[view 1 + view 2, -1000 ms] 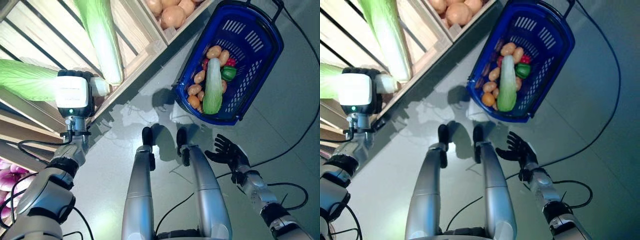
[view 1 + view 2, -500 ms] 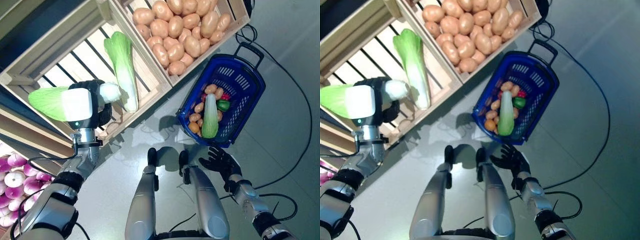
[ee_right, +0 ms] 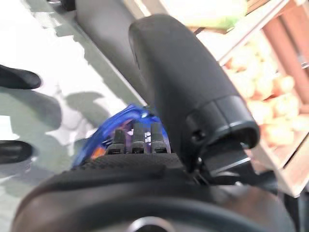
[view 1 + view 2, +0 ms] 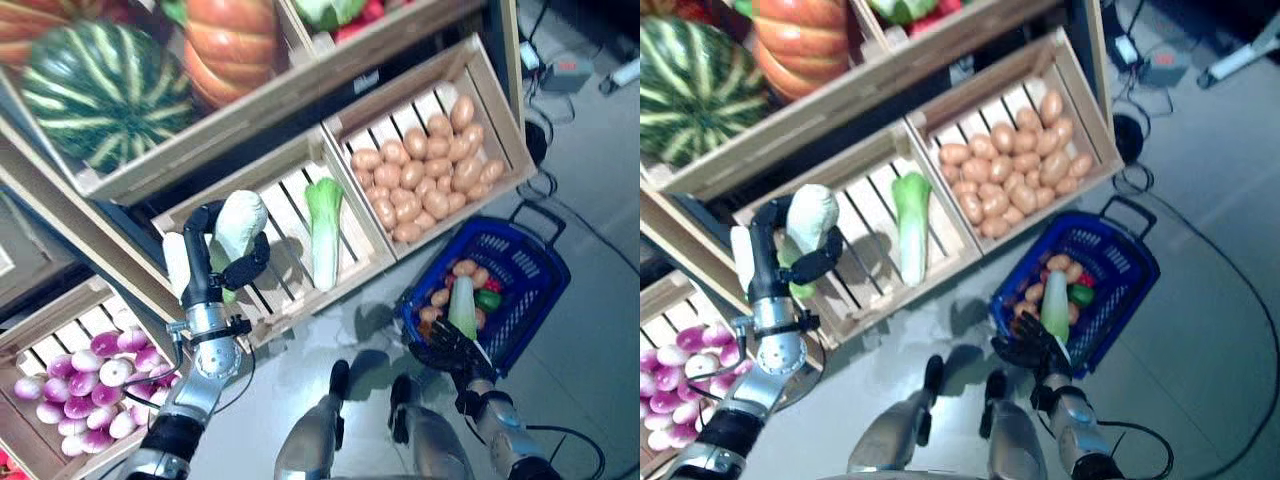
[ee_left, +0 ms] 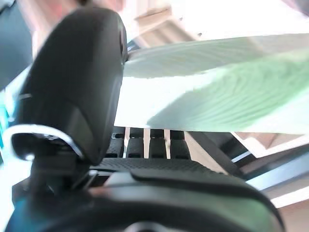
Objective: Put vegetables into the basket
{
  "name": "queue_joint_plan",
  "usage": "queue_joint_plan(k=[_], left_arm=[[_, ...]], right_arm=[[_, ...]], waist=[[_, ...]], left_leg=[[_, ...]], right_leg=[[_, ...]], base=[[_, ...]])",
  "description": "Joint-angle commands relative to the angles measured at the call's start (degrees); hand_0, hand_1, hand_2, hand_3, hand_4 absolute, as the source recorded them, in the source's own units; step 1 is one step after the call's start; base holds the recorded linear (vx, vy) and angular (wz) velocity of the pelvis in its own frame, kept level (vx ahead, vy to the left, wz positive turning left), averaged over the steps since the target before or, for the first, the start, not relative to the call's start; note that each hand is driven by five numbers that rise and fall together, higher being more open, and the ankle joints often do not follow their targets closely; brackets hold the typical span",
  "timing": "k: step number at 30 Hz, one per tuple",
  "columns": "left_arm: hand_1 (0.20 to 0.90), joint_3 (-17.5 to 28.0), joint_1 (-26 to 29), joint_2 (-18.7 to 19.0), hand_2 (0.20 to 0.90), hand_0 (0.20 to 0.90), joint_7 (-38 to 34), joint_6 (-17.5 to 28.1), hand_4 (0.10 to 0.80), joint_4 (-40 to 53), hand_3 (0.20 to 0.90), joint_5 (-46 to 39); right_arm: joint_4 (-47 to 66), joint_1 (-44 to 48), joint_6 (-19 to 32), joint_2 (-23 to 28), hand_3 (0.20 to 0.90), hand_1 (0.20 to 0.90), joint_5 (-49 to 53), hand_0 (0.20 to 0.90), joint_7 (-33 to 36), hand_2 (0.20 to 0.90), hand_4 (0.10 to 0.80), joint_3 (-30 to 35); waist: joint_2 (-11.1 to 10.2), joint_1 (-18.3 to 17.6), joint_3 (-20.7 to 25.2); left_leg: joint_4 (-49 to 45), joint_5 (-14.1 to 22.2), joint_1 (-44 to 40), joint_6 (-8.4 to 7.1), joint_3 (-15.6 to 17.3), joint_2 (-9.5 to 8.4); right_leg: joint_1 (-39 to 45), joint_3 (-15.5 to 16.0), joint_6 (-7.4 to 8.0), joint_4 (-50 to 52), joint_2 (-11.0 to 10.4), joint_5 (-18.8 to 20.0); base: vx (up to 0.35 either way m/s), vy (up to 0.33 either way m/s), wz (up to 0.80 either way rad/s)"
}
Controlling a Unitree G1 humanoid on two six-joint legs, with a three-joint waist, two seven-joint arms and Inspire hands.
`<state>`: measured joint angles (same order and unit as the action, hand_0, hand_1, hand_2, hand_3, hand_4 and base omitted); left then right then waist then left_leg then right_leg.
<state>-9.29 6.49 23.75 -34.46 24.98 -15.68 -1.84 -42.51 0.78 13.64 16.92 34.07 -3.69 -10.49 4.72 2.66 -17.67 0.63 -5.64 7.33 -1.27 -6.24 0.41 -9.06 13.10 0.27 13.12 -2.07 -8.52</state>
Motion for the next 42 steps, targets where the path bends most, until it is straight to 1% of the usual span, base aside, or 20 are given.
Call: queue_joint_plan(k=[1,2,3,5,6,7,8,9,10,12,13,16,19,23,25,26,27,28,33,42], left_arm=[[0.300,3.95,2.06,1.16,0.300,0.300,11.90,9.78,0.400,4.53,0.300,-16.46],[0.300,3.92,1.91,0.31,0.300,0.300,13.50,9.49,0.400,5.30,0.300,-17.30],[0.300,3.58,1.38,-0.62,0.300,0.300,17.70,7.01,0.400,7.64,0.300,-20.30],[0.300,2.88,0.82,-1.45,0.300,0.300,21.91,5.38,0.400,8.66,0.300,-24.18],[0.300,2.48,0.25,-1.83,0.300,0.300,26.93,2.77,0.400,9.55,0.300,-27.49],[0.300,2.25,-0.08,-1.96,0.300,0.300,27.86,1.75,0.400,10.43,0.300,-28.21],[0.300,2.01,-0.67,-1.99,0.300,0.300,28.89,0.65,0.400,11.50,0.300,-28.17],[0.300,1.81,-1.46,-1.95,0.300,0.300,31.73,-2.20,0.400,12.02,0.300,-29.68],[0.300,1.68,-1.67,-1.82,0.300,0.300,32.34,-2.21,0.400,11.62,0.300,-30.03],[0.300,1.21,-1.80,-1.05,0.300,0.300,36.21,-6.59,0.400,11.51,0.300,-34.58],[0.300,1.03,-1.76,-0.59,0.300,0.300,37.69,-7.19,0.400,11.61,0.300,-35.33],[0.300,-0.77,-1.03,0.50,0.300,0.300,40.19,-10.08,0.400,12.38,0.300,-36.08],[0.300,-3.34,0.34,1.73,0.300,0.300,41.47,-11.55,0.400,13.55,0.300,-36.04],[0.300,-7.39,3.58,2.49,0.300,0.300,42.59,-13.19,0.400,13.88,0.300,-35.62],[0.300,-9.09,4.88,2.80,0.300,0.300,42.69,-13.62,0.400,13.93,0.300,-35.11],[0.300,-10.42,5.61,3.32,0.300,0.300,43.53,-13.46,0.400,13.65,0.300,-35.23],[0.300,-10.56,5.71,3.39,0.300,0.300,43.60,-13.52,0.400,13.69,0.300,-35.42],[0.300,-11.52,6.21,3.70,0.300,0.300,44.15,-13.58,0.400,13.94,0.300,-36.13],[0.300,-13.10,5.78,4.63,0.300,0.300,43.98,-12.88,0.400,15.54,0.300,-37.83],[0.300,-12.68,4.97,5.35,0.300,0.300,43.00,-9.91,0.400,17.16,0.300,-38.84]], right_arm=[[4.80,-2.44,5.72,-2.04,0.900,0.900,4.11,0.900,0.61,0.900,0.800,1.88],[5.70,-2.38,5.69,-2.39,0.900,0.900,4.35,0.900,0.61,0.900,0.800,2.06],[8.58,-2.59,5.32,-2.90,0.900,0.900,2.94,0.900,0.88,0.900,0.800,1.95],[12.24,-3.47,4.40,-3.10,0.900,0.900,3.13,0.900,0.49,0.900,0.800,1.58],[15.04,-4.33,3.63,-3.06,0.900,0.900,2.84,0.900,-0.62,0.900,0.800,1.75],[16.46,-4.67,3.20,-2.97,0.900,0.900,2.58,0.900,-1.22,0.900,0.800,1.82],[19.19,-5.08,1.66,-2.71,0.900,0.900,4.79,0.900,-3.57,0.900,0.800,2.09],[22.47,-5.82,-0.45,-2.72,0.900,0.900,8.30,0.900,-7.75,0.900,0.800,2.40],[23.97,-6.15,-1.79,-2.51,0.900,0.900,8.31,0.900,-8.99,0.900,0.800,2.49],[28.53,-6.62,-6.16,-0.42,0.900,0.900,9.60,0.900,-14.61,0.900,0.800,1.99],[30.40,-6.64,-7.28,0.69,0.900,0.900,9.52,0.900,-16.50,0.900,0.800,1.77],[34.75,-5.87,-9.43,5.51,0.900,0.900,9.61,0.900,-19.47,0.900,0.800,1.20],[37.69,-2.82,-11.54,9.76,0.900,0.900,10.26,0.900,-20.09,0.900,0.800,0.25],[40.28,1.93,-15.47,13.71,0.900,0.900,10.64,0.900,-22.63,0.900,0.800,-3.03],[40.66,4.06,-18.48,14.52,0.900,0.900,12.92,0.900,-26.07,0.900,0.800,-5.00],[41.09,5.78,-21.91,15.14,0.900,0.900,14.15,0.900,-29.29,0.900,0.800,-7.11],[41.21,6.13,-22.48,15.38,0.900,0.900,14.59,0.900,-29.58,0.900,0.800,-7.53],[41.68,7.31,-24.72,15.99,0.900,0.900,16.55,0.900,-31.47,0.900,0.800,-9.67],[41.95,8.18,-25.97,16.04,0.900,0.900,16.62,0.900,-33.28,0.900,0.800,-13.46],[41.59,8.71,-28.20,16.57,0.900,0.900,16.85,0.900,-31.84,0.900,0.800,-14.45]], waist=[[-5.05,0.21,6.61],[-5.28,0.28,7.02],[-5.61,0.34,7.88],[-5.87,0.20,8.84],[-6.04,0.02,9.46],[-6.16,-0.05,9.70],[-6.32,-0.15,10.03],[-6.59,-0.35,10.39],[-6.67,-0.47,10.54],[-7.02,-0.63,10.93],[-7.18,-0.68,11.10],[-7.72,-0.84,11.44],[-8.01,-0.71,12.09],[-8.42,-0.37,12.91],[-8.57,-0.28,13.27],[-8.66,-0.15,13.71],[-8.67,-0.10,13.78],[-8.75,0.13,14.22],[-8.49,0.59,15.51],[-8.31,0.71,16.76]], left_leg=[[1.26,0.85,-1.08,0.20,0.29,-2.09],[1.24,0.98,-1.43,0.27,0.24,-2.03],[1.49,1.22,-2.41,0.34,0.42,-1.69],[1.65,1.46,-3.33,0.45,0.63,-1.43],[2.00,1.56,-4.13,0.52,0.75,-1.28],[2.05,1.70,-4.38,0.63,0.79,-1.25],[2.13,1.81,-4.73,0.78,0.85,-1.22],[1.95,2.06,-5.09,0.90,0.95,-1.20],[2.25,2.05,-5.36,1.00,1.04,-1.15],[2.76,1.93,-6.04,1.23,0.99,-1.15],[3.02,2.03,-6.35,1.23,1.14,-1.08],[3.56,2.12,-7.08,1.31,1.34,-0.95],[4.30,2.08,-7.78,1.28,1.81,-0.60],[4.37,2.32,-8.03,1.12,2.07,-0.31],[4.37,2.47,-8.12,1.10,2.27,-0.24],[4.37,2.54,-8.23,1.08,2.28,-0.20],[4.37,2.54,-8.24,1.06,2.25,-0.20],[4.37,2.57,-8.25,0.94,2.13,-0.22],[4.37,2.53,-8.31,0.88,1.75,-0.36],[4.37,3.04,-8.61,1.05,2.00,-0.44]], right_leg=[[7.09,-1.88,2.29,-12.53,-3.30,9.97],[7.43,-1.90,2.38,-12.79,-3.33,10.18],[8.14,-1.68,2.47,-13.21,-3.36,10.53],[8.75,-1.69,2.55,-13.31,-3.28,10.68],[9.23,-1.70,2.72,-13.40,-3.18,10.68],[9.41,-1.78,2.74,-13.45,-3.14,10.64],[9.64,-1.91,2.82,-13.54,-3.13,10.71],[9.76,-2.25,2.91,-13.62,-3.08,10.74],[9.86,-2.28,2.91,-13.59,-3.02,10.72],[10.28,-2.45,3.11,-13.84,-2.87,10.81],[10.45,-2.41,3.21,-13.93,-2.82,10.70],[10.74,-2.45,3.56,-14.36,-2.77,11.01],[11.47,-2.58,3.75,-15.47,-2.66,11.47],[12.14,-2.53,3.96,-16.46,-2.68,11.86],[12.37,-2.41,4.04,-16.93,-2.77,12.05],[12.56,-2.37,4.07,-17.21,-2.85,12.14],[12.63,-2.35,4.09,-17.29,-2.87,12.18],[12.91,-2.19,4.19,-17.69,-2.98,12.32],[13.07,-2.38,4.46,-18.12,-3.29,12.57],[13.07,-2.66,4.75,-18.12,-3.68,12.46]], base=[[0.080,-0.050,0.21],[0.102,-0.064,0.07],[0.096,-0.055,0.03],[0.100,-0.037,0.00],[0.077,-0.022,-0.01],[0.068,-0.020,0.00],[0.046,-0.018,-0.02],[0.043,-0.015,-0.03],[0.037,-0.012,-0.06],[0.023,-0.016,-0.06],[0.010,-0.018,-0.06],[0.003,-0.010,-0.03],[0.005,0.001,-0.02],[0.002,-0.007,-0.12],[-0.005,-0.006,-0.02],[0.000,0.000,0.00],[0.000,0.000,0.00],[0.000,0.000,0.00],[0.010,0.014,0.01],[0.004,0.012,0.00]])
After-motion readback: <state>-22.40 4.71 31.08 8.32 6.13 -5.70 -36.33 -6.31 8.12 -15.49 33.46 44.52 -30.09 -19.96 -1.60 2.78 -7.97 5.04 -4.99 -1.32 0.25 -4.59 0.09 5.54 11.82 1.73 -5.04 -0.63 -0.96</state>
